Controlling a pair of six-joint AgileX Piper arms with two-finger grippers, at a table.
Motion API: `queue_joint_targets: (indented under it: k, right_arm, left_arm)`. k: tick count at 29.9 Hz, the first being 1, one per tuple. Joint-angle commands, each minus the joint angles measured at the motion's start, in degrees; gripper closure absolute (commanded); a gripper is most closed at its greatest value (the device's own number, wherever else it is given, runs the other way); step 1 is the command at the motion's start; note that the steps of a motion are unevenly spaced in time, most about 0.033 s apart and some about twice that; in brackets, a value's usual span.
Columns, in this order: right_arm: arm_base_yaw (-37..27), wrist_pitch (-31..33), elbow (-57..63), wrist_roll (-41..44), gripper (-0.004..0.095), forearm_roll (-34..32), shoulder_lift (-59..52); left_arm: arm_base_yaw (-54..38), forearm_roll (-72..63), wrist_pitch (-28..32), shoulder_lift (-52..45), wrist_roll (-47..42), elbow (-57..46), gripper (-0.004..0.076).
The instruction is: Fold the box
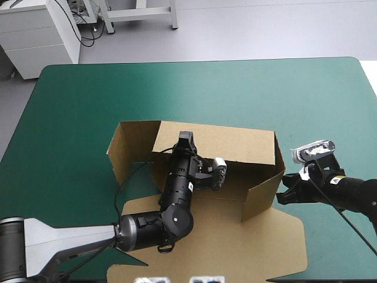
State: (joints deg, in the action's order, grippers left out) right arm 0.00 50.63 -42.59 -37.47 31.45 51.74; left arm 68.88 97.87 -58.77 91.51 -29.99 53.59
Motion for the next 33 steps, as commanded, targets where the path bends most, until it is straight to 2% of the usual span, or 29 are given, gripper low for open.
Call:
queue_joint_targets:
  k: [1, 5, 8, 13, 17, 25, 33]
  right_arm:
    - [-0.2, -0.2, -1.5, -1.6, 0.0663, 3.2, -0.5]
    - [-0.2, 2.5, -1.5, -1.6, 0.0345, 3.3, -0.5]
    - [-0.2, 3.8, -1.5, -2.3, 0.0201, 3.8, -0.5]
    - [-0.1, 2.0, -0.5, -5.9, 0.0189, 7.0, -0.5]
    - [-0.1, -4.1, 4.4, -7.1, 0.0187, 9.9, -0.5]
    - [-0.1, -13.3, 10.5, -14.8, 0.0189, 23.7, -0.5]
    - [-0.1, -15.1, 10.5, -16.0, 0.0189, 27.3, -0.5]
  left_arm:
    - [0.5, 7.0, -1.0, -2.2, -0.5, 1.2, 0.0731]
    - [0.5, 7.0, -1.0, -2.2, -0.5, 1.2, 0.0731]
    - [0.5, 7.0, -1.0, -2.2, -0.5, 1.2, 0.0731]
    - [0.5, 7.0, -1.0, -2.2, -0.5, 1.2, 0.0731]
    - [0.5, 7.0, -1.0, -2.2, -0.5, 1.2, 0.0731]
    - [0.5, 7.0, -1.0, -2.2, -0.5, 1.2, 0.0731]
    - [0.5, 7.0, -1.0, -2.2, -0.6, 1.2, 0.0731]
